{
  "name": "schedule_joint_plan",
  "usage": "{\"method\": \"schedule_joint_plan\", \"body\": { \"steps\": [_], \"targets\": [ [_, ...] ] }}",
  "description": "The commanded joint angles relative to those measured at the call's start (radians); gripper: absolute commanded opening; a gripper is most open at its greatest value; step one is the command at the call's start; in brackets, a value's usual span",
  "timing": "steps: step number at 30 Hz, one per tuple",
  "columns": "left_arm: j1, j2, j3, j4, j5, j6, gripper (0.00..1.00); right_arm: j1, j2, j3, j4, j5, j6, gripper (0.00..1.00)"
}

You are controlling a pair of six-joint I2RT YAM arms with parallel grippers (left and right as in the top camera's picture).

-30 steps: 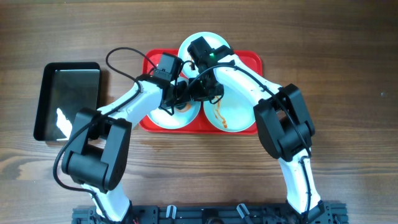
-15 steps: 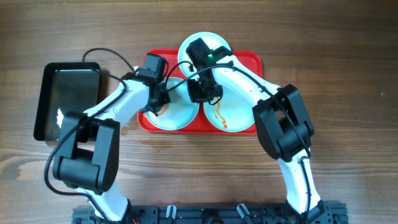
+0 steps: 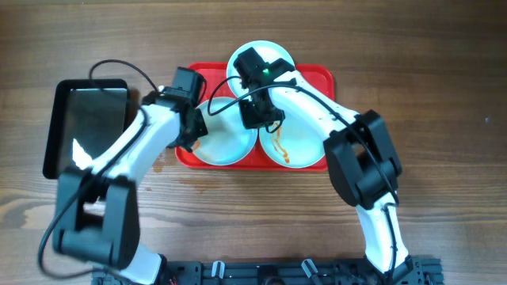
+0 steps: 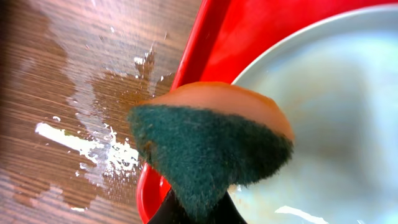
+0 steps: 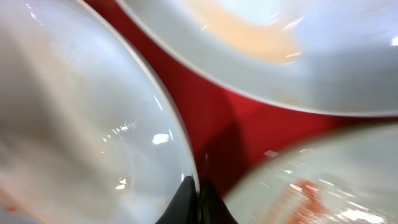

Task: Clean dirty plates on tray and stack at the side

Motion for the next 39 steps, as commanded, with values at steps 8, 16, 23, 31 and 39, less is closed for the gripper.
{"method": "schedule_joint_plan", "body": {
  "steps": [8, 16, 23, 31, 39],
  "targets": [
    [0.01, -0.115, -0.005, 0.011, 0.28, -0.01, 0.04, -0.006, -0.229, 0.013, -0.045, 0.315, -0.043, 0.04],
    [0.01, -0.115, -0.005, 0.004, 0.269, -0.009, 0.04, 0.007, -0.317, 0.013, -0.045, 0.505, -0.132, 0.05],
    [0.041, -0.115, -0.005, -0.015, 0.251, -0.006, 0.04, 0.136, -0.317, 0.012, 0.013, 0.858, -0.181, 0.04],
    [0.041, -0.115, -0.005, -0.02, 0.267, 0.04, 0.04, 0.256, -0.317, 0.012, 0.11, 1.162, -0.32, 0.04],
    [0.041, -0.115, -0.005, -0.018, 0.267, 0.04, 0.04, 0.298, -0.317, 0.012, 0.138, 1.307, -0.357, 0.04]
  ]
}}
